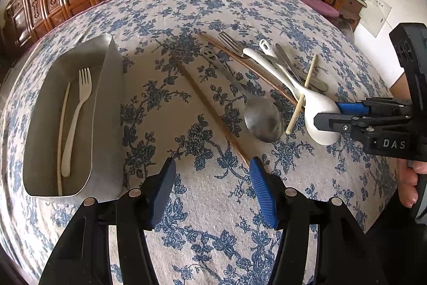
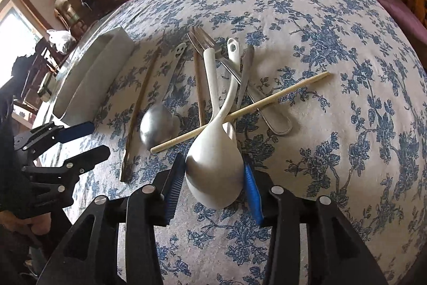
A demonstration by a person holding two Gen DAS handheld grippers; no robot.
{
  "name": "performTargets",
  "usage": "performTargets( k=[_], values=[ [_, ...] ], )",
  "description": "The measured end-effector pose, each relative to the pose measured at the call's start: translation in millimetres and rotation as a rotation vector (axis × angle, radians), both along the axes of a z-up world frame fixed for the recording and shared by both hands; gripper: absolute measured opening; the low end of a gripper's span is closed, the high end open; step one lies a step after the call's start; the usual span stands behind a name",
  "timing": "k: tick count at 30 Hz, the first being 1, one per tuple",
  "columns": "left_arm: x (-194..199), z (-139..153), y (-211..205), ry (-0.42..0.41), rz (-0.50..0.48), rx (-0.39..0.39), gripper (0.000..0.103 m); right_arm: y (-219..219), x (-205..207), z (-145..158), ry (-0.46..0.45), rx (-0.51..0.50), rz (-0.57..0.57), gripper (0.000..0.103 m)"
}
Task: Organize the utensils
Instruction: 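Lift the white ladle with the right tool while the left tool grasps a wooden chopstick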
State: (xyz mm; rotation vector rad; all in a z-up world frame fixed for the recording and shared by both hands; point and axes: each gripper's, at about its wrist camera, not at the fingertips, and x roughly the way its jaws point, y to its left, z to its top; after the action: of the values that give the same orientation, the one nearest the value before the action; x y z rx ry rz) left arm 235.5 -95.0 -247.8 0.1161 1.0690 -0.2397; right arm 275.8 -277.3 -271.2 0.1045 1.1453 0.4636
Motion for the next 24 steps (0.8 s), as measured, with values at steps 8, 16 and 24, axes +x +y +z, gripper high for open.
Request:
performTargets(
  k=[8,16,24],
  values=[
    [2.8,-2.3,1.2,0.008,0.007,0.007,0.055,5.1,-2.6,15.8,-0.041,0.064,0.026,0.027],
    [16.0,-6.8,-2.9,0.028,0.025,-0.018,0.055,7.9,-1.1,30.4,-0.081,0.138,0.046,0.008],
    [23.3,-13.8,-12.0,0.039,0.021,-0.015,0.055,6.6,-3.7,45.8,-0.137,0.170,0.050,0.006]
  ],
)
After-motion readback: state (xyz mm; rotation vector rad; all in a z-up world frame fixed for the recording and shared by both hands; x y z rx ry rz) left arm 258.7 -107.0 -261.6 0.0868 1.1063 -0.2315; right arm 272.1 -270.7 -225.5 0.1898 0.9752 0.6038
